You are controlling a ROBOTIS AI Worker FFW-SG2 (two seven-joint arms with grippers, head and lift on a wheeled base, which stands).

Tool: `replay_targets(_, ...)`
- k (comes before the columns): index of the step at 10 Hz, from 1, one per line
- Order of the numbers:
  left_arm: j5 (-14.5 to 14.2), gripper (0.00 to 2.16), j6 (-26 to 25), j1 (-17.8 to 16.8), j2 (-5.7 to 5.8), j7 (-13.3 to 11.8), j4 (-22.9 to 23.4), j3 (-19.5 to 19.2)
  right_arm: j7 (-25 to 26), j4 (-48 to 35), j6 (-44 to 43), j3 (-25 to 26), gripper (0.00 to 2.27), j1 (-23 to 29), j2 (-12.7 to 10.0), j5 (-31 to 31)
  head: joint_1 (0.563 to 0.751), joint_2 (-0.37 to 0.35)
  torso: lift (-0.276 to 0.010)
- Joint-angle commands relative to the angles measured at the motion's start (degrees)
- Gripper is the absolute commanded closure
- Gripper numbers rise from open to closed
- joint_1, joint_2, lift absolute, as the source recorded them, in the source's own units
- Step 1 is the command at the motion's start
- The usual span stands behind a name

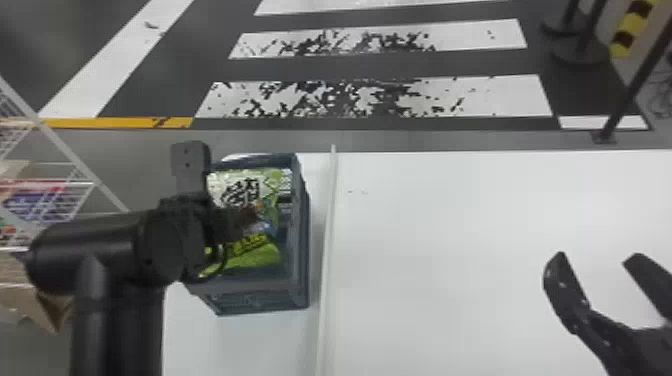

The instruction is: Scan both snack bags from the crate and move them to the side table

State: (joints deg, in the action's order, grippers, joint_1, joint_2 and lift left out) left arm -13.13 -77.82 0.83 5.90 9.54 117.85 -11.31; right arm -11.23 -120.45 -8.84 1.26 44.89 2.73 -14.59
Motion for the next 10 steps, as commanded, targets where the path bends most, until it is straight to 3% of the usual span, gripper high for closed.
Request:
replay_targets(1,-0.4,1.83,0.0,1.3,-0.1,0.2,3.6,-0.2,0.0,-0.2,-0.5,0.1,0.08,0.5,-0.1,0.0,0.695,0.172,-0.029)
replay_targets(6,-1.9,1.83,0.0,5.7,-0.28,1.1,14.2,-0.6,0.0,-2.2,-2.6,2.3,0.08,2.3,-0.4,-0.7,0.695,0.156,-0.029)
replay_targets(8,-4.1,1.83,-1.6,8.4,-1.59,0.4,21.1,-0.1,0.3,-2.1,-4.4,3.8,0.08,2.3,-0.6,-1.1,0.695,0.128,-0.029)
replay_targets(10,-5.0,1.83,-1.8,9.8,-2.74,-0.1,25.3,4.4,1.7,-1.4,-7.7,5.4,0.08,2.2,-0.8,-1.0,0.695,0.059,-0.029)
